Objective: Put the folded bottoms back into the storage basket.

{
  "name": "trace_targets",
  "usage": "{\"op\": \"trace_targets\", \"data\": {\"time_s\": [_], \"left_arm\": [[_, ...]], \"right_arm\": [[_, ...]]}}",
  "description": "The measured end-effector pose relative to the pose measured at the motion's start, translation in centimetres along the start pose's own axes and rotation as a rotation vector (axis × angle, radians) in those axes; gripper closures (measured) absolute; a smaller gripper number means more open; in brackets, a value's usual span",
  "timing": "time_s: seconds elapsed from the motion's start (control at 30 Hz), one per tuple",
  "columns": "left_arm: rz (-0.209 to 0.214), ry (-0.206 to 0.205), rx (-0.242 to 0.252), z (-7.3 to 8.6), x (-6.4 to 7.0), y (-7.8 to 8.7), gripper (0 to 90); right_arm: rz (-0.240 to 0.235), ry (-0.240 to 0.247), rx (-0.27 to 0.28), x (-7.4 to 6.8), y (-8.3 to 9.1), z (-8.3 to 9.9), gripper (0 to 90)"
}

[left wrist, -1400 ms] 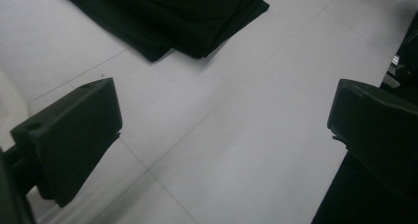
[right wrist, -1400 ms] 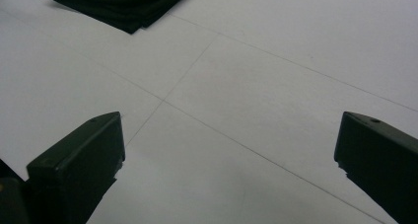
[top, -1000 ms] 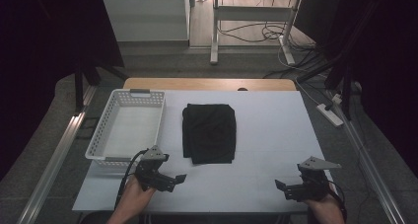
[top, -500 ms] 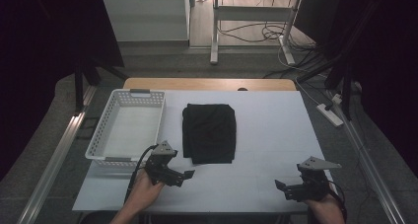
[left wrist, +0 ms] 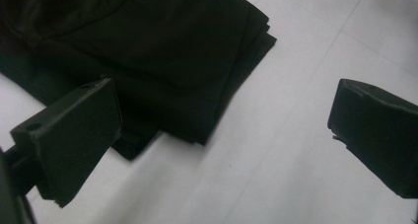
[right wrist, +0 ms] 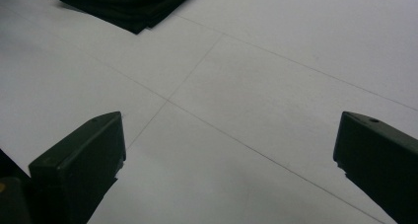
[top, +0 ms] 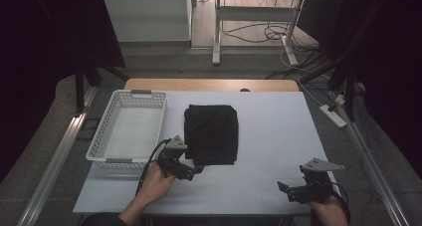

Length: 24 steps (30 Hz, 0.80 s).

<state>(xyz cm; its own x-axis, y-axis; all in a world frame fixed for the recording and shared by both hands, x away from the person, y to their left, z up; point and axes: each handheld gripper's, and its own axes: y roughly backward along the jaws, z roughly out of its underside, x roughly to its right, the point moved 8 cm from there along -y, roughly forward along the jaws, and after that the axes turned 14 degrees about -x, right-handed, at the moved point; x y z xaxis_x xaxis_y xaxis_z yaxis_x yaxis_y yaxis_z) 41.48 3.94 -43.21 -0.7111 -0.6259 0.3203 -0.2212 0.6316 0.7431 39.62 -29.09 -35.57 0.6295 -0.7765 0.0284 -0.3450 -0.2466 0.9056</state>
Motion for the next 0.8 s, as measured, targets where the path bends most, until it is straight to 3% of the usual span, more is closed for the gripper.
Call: {"op": "trace_targets", "data": {"time_s": [0.17,0.5,0.8], "left_arm": [[-0.017,-0.026,-0.006,-0.7,-0.7,-0.6,0.0],[-0.034,0.043,-0.010,-2.2,-2.8,-1.6,0.0],[-0.062,0.058,-0.032,-3.4,-4.2,-2.5,0.0]], "right_arm": [[-0.003,-0.002,0.001,0.0,0.0,0.0,0.0],[-0.005,-0.003,0.001,0.0,0.0,0.0,0.0],[-0.008,-0.004,0.002,0.0,0.0,0.0,0.0]]}}
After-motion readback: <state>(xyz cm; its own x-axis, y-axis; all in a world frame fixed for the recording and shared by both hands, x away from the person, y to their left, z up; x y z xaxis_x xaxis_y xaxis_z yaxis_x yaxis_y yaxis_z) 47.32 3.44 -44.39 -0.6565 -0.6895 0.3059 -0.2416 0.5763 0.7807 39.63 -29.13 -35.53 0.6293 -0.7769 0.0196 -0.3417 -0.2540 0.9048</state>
